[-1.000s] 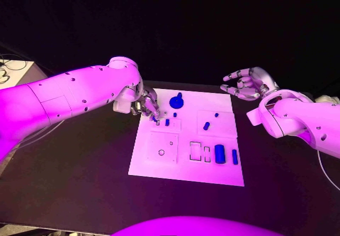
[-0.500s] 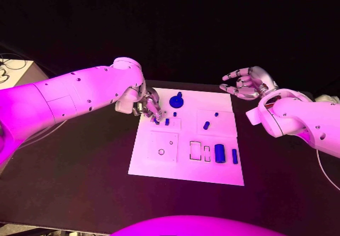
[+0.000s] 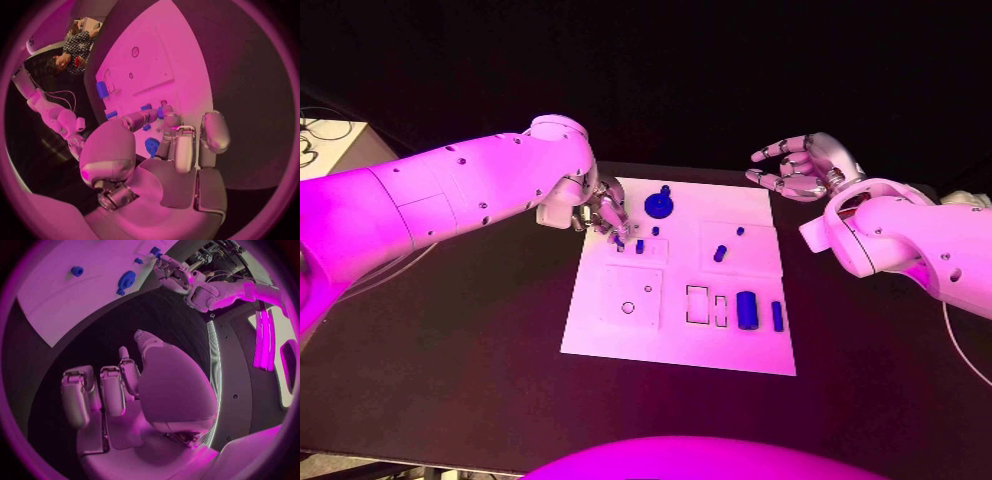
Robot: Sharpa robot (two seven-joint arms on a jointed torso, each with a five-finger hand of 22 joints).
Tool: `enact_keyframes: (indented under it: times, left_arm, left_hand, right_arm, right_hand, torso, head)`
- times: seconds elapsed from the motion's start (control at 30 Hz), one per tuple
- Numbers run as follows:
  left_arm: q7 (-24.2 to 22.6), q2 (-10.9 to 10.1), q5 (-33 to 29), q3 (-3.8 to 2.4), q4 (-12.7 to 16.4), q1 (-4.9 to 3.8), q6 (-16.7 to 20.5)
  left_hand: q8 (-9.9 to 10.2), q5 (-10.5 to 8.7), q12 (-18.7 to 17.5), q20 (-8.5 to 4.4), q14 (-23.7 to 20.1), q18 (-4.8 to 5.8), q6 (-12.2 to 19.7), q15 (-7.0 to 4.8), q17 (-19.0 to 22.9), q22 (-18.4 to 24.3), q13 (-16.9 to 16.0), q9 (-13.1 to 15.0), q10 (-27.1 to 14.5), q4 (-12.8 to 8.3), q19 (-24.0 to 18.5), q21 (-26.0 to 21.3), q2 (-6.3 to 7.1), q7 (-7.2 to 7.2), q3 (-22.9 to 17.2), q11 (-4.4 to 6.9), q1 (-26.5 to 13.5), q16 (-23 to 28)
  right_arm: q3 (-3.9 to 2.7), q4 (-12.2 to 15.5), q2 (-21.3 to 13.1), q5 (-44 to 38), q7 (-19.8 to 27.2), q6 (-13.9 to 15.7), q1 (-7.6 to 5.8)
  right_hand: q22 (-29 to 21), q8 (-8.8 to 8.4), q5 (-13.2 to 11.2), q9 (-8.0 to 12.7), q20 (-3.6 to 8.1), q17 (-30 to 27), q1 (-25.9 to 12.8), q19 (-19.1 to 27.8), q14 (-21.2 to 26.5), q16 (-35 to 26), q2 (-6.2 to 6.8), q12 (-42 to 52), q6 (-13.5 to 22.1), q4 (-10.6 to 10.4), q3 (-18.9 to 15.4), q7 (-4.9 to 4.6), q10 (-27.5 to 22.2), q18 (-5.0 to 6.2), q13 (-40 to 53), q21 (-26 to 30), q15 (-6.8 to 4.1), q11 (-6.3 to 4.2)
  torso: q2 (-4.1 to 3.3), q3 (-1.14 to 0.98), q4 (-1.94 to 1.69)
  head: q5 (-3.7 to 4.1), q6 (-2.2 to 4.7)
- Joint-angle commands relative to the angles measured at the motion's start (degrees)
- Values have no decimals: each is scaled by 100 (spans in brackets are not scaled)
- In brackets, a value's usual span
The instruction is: Assemble the parts on the task board
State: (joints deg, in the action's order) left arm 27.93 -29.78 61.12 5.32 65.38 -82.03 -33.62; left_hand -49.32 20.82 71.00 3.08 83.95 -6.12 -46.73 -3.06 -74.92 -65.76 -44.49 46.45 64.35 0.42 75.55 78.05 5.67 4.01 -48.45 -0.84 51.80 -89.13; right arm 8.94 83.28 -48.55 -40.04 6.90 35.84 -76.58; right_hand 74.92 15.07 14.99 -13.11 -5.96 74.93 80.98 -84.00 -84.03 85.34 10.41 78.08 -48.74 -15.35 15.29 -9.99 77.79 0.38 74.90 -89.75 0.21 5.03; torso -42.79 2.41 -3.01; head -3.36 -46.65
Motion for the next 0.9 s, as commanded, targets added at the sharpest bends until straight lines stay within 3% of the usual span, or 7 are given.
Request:
enact_keyframes:
  times: [0.03, 0.43, 0.9]
  left_arm:
    - [-83, 22, 54, 5, -3, -3, -9]
    - [-102, 29, 54, 67, -10, 4, -125]
    - [-97, -2, 53, 80, 5, 5, -171]
  left_hand:
    - [38, 41, 26, -19, 540, 77, -23, -45, -1344, -7, -6, 11, 163, -939, 40, 26, -66, -9, -906, 111, 124, -23]
    - [41, 42, 28, -20, 541, 78, -24, -46, -1346, -9, -13, 12, 169, -934, 42, 27, -59, -10, -902, 112, 134, -23]
    - [42, 44, 32, -20, 543, 78, -28, -46, -1351, -7, -25, 14, 180, -932, 42, 26, -48, -12, -896, 114, 147, -25]
  right_arm:
    - [-1, 4, -3, -46, 30, -45, 1]
    - [-2, 5, -7, -46, 30, -48, 1]
    - [-2, 2, -9, -45, 29, -47, 1]
  right_hand:
    - [1508, 39, 34, 6, -12, 959, 10, -600, -322, -20, 25, -6, 37, -6, 36, 3, -35, -38, 297, -25, 33, 1]
    - [1508, 39, 34, 6, -12, 959, 10, -600, -322, -20, 25, -6, 37, -6, 36, 3, -35, -38, 297, -25, 33, 1]
    - [1508, 42, 63, 8, -12, 960, -9, -600, -322, -19, 35, -7, 40, -11, 52, 2, -36, -38, 294, -25, 34, 1]
  torso:
    - [3, -1, -3]
    - [8, -1, -3]
    - [8, 1, -8]
  head:
    - [0, -15]
    - [5, -40]
    - [-4, -63]
